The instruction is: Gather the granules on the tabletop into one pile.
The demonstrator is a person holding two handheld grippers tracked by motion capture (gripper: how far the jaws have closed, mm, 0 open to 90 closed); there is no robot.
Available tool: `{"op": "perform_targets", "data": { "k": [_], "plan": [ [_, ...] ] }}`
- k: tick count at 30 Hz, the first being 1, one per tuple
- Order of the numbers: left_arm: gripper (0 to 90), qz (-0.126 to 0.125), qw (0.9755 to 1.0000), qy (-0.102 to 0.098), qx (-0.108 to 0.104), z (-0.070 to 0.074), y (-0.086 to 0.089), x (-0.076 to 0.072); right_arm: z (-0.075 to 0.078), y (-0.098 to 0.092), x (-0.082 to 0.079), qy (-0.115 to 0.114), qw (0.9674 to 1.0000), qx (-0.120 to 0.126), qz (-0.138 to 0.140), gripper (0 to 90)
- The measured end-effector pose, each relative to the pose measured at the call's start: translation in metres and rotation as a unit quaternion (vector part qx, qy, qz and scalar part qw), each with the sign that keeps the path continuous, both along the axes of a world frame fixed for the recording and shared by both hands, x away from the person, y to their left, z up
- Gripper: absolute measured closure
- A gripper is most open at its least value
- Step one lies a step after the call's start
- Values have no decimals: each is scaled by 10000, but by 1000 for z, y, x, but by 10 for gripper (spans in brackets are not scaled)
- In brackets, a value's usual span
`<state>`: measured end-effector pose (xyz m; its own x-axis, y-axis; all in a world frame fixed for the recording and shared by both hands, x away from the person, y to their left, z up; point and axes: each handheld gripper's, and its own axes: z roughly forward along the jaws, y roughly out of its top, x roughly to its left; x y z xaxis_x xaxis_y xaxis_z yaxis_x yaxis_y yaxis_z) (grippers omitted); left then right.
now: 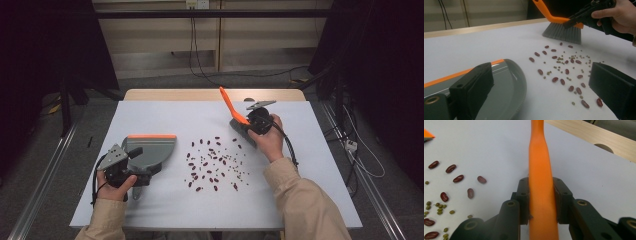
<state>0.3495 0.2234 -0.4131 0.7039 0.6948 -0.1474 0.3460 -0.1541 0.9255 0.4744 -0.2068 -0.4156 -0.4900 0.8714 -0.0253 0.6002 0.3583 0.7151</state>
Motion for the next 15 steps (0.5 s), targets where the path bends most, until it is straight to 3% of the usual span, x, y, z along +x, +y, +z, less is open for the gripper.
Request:
{"op": "perform_targets", "data": {
  "k": [2, 5, 10, 15],
  "plan": [
    [55, 2, 10000, 11, 2, 0, 0, 0, 0, 1, 0, 41, 10000, 26, -47, 704],
    [56, -13, 10000, 17, 18, -1, -1, 0, 0, 2, 2, 125, 9998, -121, -97, 689],
    [56, -11, 10000, 18, 18, -1, 0, 0, -2, 2, 5, 144, 9999, -38, -47, 713],
    [55, -4, 10000, 27, 24, -1, 0, 1, -1, 6, -1, 170, 9992, -66, 357, 714]
  ]
}}
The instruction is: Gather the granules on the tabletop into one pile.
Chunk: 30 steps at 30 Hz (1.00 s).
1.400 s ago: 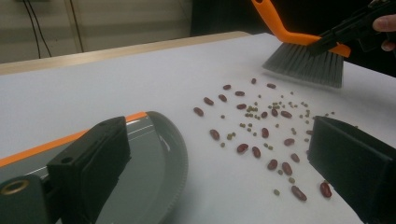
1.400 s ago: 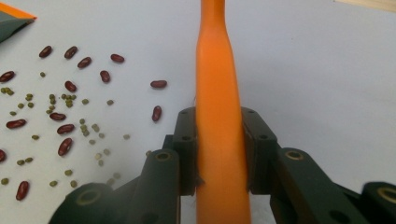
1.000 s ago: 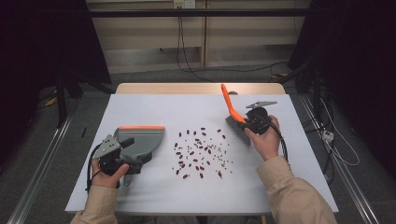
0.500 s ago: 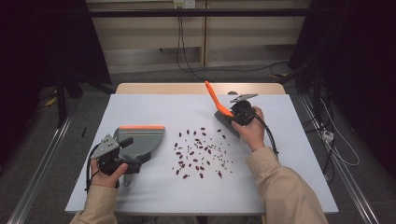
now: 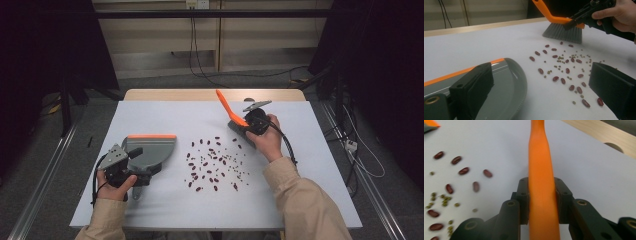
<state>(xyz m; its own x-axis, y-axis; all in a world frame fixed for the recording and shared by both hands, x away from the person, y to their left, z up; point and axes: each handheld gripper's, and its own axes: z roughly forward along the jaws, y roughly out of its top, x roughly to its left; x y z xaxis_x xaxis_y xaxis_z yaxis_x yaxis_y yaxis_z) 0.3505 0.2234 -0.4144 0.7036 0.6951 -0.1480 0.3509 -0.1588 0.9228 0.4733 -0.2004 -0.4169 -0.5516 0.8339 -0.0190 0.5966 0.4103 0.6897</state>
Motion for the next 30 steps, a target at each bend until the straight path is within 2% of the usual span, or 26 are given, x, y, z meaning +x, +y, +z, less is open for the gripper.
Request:
{"op": "perform_targets", "data": {
  "k": [1, 3, 5, 7, 9, 12, 23, 29, 30],
  "plan": [
    [56, -2, 10000, -3, 5, 0, 0, 0, 0, 1, -3, 23, 9999, 75, 107, 714],
    [55, 1, 10000, 0, 5, 0, -1, 0, 0, 4, -7, -39, 9996, -8, 273, 714],
    [55, 10, 10000, 0, 8, 0, -1, 0, 0, 8, -14, -66, 9982, -15, 594, 714],
    [56, 14, 10000, 1, 22, 0, 0, 0, 0, 9, -16, -56, 9978, 14, 666, 714],
    [55, 19, 10000, 2, 33, -1, 0, 0, 0, 11, -21, -126, 9965, -117, 815, 714],
    [55, 26, 10000, 6, 44, -1, 0, 0, 1, 13, -27, -147, 9938, -189, 1085, 713],
    [56, 12, 10000, 4, 67, -2, -2, 0, 4, 15, -49, -78, 9872, -312, 1563, 713],
    [56, 32, 10000, -1, 76, -1, -1, 0, 4, 15, -58, -76, 9854, -294, 1677, 713],
    [56, 20, 10000, -8, 86, -1, -2, 0, 4, 15, -60, -57, 9859, -247, 1654, 713]
  ]
}}
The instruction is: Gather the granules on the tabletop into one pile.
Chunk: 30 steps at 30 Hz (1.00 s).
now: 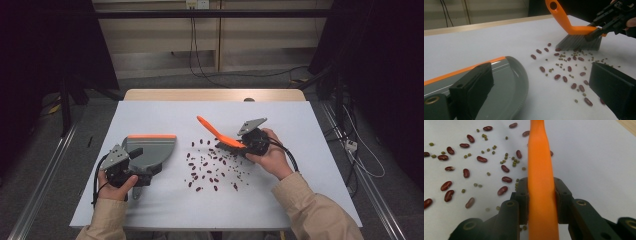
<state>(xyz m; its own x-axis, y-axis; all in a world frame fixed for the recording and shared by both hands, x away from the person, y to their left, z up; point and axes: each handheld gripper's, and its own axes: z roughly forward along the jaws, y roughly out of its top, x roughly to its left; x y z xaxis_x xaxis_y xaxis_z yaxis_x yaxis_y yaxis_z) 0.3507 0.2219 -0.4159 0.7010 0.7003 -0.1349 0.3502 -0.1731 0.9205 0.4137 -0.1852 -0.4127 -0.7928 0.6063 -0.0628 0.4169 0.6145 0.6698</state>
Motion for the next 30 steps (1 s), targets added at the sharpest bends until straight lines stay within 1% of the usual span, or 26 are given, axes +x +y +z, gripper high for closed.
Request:
{"op": "perform_targets", "data": {
  "k": [1, 5, 7, 8, 10, 13, 14, 15, 16, 18, 20, 22, 24, 25, 26, 28, 30],
  "plan": [
    [55, 9, 10000, 4, -5, 0, 0, 0, 0, 0, -2, -22, 10000, -35, 42, 713],
    [55, 10, 10000, 8, 5, 0, 0, 0, 0, 1, -7, -46, 9999, -24, 95, 713],
    [55, 8, 10000, 14, 12, 0, -1, 0, 0, 2, -10, -43, 9999, -23, 138, 713],
    [56, 7, 10000, 10, 17, 0, -1, 0, 0, 2, -11, -39, 9999, -31, 112, 713],
    [56, -2, 10000, 10, 23, 0, -1, 0, 1, 2, -14, -17, 9998, -1, 175, 713],
    [56, 3, 10000, 11, 23, 0, -1, -1, 2, 3, -19, -44, 9998, -28, 194, 713],
    [55, 0, 10000, 9, 36, 0, -1, 0, 2, 3, -19, -87, 9997, -47, 216, 713],
    [55, -5, 10000, 10, 45, 0, -1, -1, 3, 3, -20, -82, 9998, -17, 185, 714],
    [55, -21, 10000, 7, 43, 0, -1, -1, 5, 1, -20, -102, 9998, 70, 162, 714],
    [55, -22, 10000, 9, 33, 0, -2, -1, 9, -2, -16, -77, 9997, 202, 99, 714],
    [56, -30, 10000, 20, 51, -1, -2, 0, 13, -5, -11, -164, 9996, 244, 20, 714],
    [55, -39, 10000, 22, 40, -1, -2, 0, 16, -8, -4, -170, 9989, 435, -74, 715],
    [55, -20, 10000, 27, -3, -1, -2, 0, 18, -9, 5, -227, 9980, 559, -174, 715],
    [55, -24, 10000, 25, 1, -1, -1, 0, 18, -8, 16, -268, 9964, 725, -336, 715],
    [55, -13, 10000, 26, 6, -1, -1, 0, 18, -8, 16, -268, 9964, 725, -336, 715],
    [56, -29, 10000, 38, -3, -1, -1, 1, 15, -6, 29, -317, 9952, 795, -466, 715],
    [55, -30, 10000, 48, -5, -2, -1, 1, 12, -3, 40, -358, 9949, 782, -527, 715]
  ]
}}
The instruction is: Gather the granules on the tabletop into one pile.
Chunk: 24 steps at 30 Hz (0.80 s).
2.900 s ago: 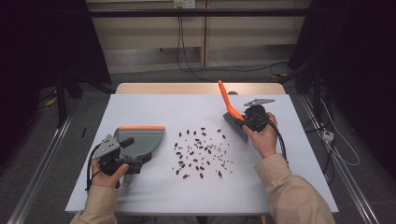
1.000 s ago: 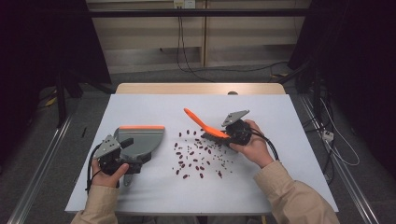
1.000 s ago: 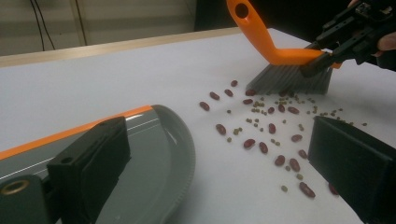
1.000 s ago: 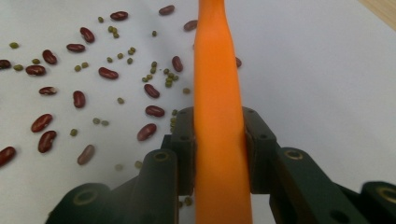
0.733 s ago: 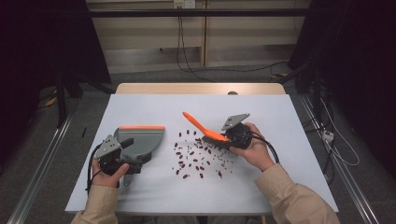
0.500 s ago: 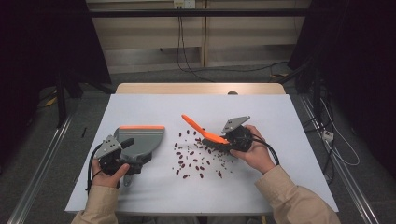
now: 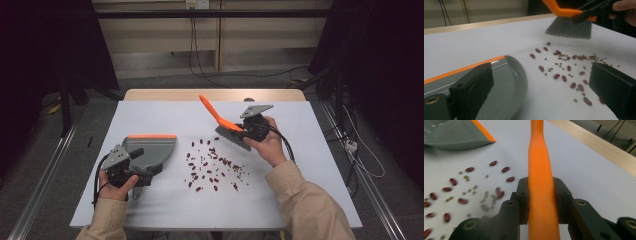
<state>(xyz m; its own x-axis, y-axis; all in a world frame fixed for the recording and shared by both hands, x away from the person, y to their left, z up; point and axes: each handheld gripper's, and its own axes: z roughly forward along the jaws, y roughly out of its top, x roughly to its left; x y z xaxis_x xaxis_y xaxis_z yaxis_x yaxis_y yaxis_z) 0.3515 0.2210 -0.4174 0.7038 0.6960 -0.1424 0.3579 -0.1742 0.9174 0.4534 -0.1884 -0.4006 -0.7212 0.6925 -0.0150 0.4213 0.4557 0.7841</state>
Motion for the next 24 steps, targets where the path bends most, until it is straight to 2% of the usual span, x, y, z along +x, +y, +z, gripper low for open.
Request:
{"op": "perform_targets", "data": {
  "k": [3, 6, 8, 12, 13, 14, 15, 17, 24],
  "plan": [
    [55, 8, 10000, 16, -11, -1, 0, 0, -5, 7, 17, -100, 9999, 12, -99, 715],
    [55, 21, 10000, 21, -34, -1, 1, 1, -11, 16, 30, -170, 9997, -109, -129, 715],
    [56, 52, 10000, 30, -46, -1, 2, 1, -15, 23, 38, -196, 9997, -118, -92, 715],
    [55, 81, 9999, 59, -60, -2, 3, 2, -24, 37, 48, -280, 9991, -308, 50, 715],
    [55, 85, 9999, 64, -66, -2, 3, 2, -26, 39, 49, -283, 9989, -347, 102, 715],
    [56, 83, 9999, 49, -61, -2, 3, 2, -27, 41, 49, -290, 9990, -271, 186, 715],
    [56, 83, 9999, 49, -61, -2, 3, 2, -28, 45, 46, -334, 9981, -344, 376, 715],
    [56, 90, 9999, 54, -51, -2, 3, 2, -28, 46, 44, -328, 9976, -390, 472, 714],
    [55, 101, 9999, 69, -20, -3, 3, 2, -27, 48, 21, -323, 9933, -438, 1017, 711]
  ]
}}
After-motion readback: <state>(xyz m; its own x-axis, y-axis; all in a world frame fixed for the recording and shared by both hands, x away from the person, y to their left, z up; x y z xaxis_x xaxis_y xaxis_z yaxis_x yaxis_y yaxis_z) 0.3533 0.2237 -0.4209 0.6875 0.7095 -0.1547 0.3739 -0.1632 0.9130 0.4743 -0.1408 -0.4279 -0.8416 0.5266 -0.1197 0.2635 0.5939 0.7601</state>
